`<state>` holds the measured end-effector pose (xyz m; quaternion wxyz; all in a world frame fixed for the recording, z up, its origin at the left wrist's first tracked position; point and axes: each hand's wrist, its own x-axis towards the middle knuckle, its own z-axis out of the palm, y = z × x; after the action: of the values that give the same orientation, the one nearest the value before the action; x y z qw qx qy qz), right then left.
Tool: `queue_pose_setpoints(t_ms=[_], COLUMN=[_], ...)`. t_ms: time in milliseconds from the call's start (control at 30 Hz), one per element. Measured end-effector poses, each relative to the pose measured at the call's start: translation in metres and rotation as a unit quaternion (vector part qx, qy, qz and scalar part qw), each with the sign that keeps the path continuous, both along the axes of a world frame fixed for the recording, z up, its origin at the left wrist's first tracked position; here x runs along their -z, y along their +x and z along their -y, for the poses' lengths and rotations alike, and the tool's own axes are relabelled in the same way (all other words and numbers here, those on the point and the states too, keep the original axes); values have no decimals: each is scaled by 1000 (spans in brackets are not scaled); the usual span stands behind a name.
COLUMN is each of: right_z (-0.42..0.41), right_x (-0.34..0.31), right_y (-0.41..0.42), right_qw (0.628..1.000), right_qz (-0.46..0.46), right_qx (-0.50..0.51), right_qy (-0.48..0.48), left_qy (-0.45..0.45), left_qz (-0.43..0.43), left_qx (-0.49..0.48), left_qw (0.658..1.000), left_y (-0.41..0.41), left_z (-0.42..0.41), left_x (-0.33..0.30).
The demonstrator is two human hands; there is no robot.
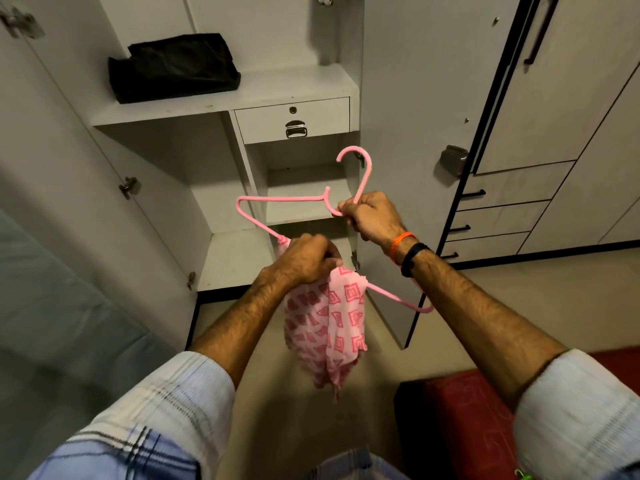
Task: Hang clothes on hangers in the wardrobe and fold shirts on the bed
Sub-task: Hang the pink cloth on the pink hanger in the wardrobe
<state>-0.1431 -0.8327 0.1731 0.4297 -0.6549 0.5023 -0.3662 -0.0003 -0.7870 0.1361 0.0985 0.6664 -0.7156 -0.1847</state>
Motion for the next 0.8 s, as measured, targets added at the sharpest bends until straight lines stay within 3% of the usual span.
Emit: queue_pose_setpoints(t_ms=[200, 367, 533, 600, 700, 800], right_z=[-3, -2, 1, 0, -2, 0], right_x=[3, 4, 4, 4, 7, 14], right_y=[4, 9, 14, 16, 16, 13], right_qw=[1000, 999, 997, 998, 997, 998], right_qz=[-12, -33, -52, -26, -9, 2], right_qx=[-21, -40, -49, -58, -67, -55], right_qy=[9, 3, 12, 23, 29, 35], left_qy=[-18, -97, -174, -148, -40, -6], left_qz=[-37, -62, -241, -154, 30, 62], left_qx=[66, 24, -104, -80, -18, 11], left_qw=[997, 993, 949, 974, 999, 998], left_y=[8, 1, -24, -33, -41, -31], left_z=[-10, -11, -10, -3, 1, 0], left_x=[14, 26, 31, 33, 36, 40])
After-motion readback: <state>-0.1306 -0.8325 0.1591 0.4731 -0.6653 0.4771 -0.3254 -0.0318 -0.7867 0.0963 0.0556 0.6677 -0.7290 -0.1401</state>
